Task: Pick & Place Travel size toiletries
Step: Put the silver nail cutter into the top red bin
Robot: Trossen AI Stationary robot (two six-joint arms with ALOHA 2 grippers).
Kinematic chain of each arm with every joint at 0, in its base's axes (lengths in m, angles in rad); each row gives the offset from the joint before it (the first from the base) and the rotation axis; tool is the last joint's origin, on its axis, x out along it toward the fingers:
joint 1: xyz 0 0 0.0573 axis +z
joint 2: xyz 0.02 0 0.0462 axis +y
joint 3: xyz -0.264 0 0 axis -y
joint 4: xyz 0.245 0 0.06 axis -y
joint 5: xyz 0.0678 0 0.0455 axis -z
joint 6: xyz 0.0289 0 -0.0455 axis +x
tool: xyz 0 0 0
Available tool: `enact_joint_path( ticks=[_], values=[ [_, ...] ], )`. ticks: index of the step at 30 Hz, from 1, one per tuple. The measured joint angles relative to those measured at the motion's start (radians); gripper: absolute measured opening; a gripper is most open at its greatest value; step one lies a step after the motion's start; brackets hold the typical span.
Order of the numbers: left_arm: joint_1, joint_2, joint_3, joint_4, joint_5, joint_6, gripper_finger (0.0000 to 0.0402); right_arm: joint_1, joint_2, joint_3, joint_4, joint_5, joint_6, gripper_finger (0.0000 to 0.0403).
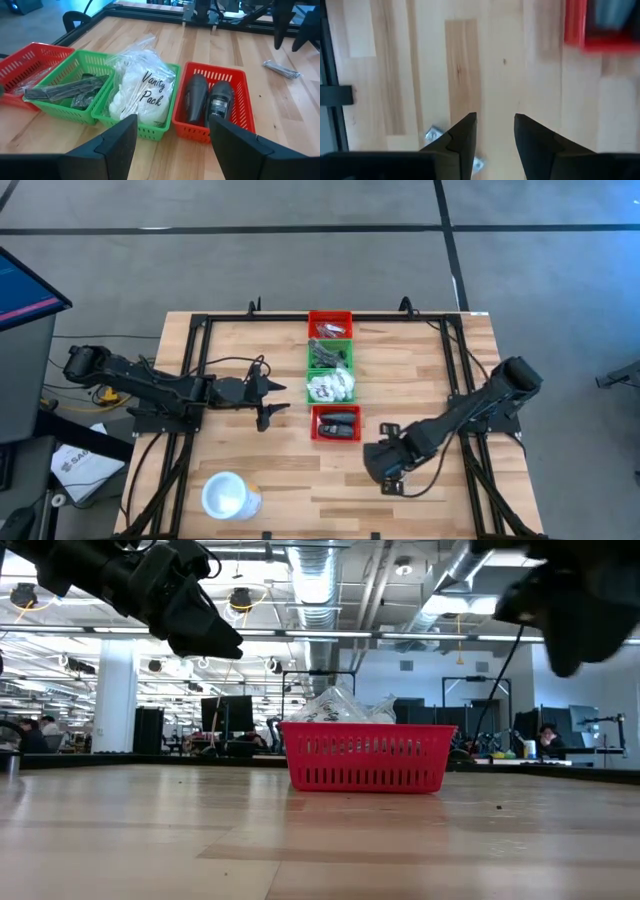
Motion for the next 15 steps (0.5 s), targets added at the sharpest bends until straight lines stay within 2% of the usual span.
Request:
enact_joint_path(
  ticks=[7, 15],
  values=[
    [0.000, 0.000, 0.000, 0.005, 0.000, 0.002, 0.0237, 0.098, -0.073, -0.169, 0.169, 0.002, 0.109, 0.0121],
    [0.000, 0.000, 0.000, 0.015, -0.005, 0.002, 0.0237, 0.202, -0.020, -0.186, 0.176, 0.000, 0.131, 0.0121]
  ],
)
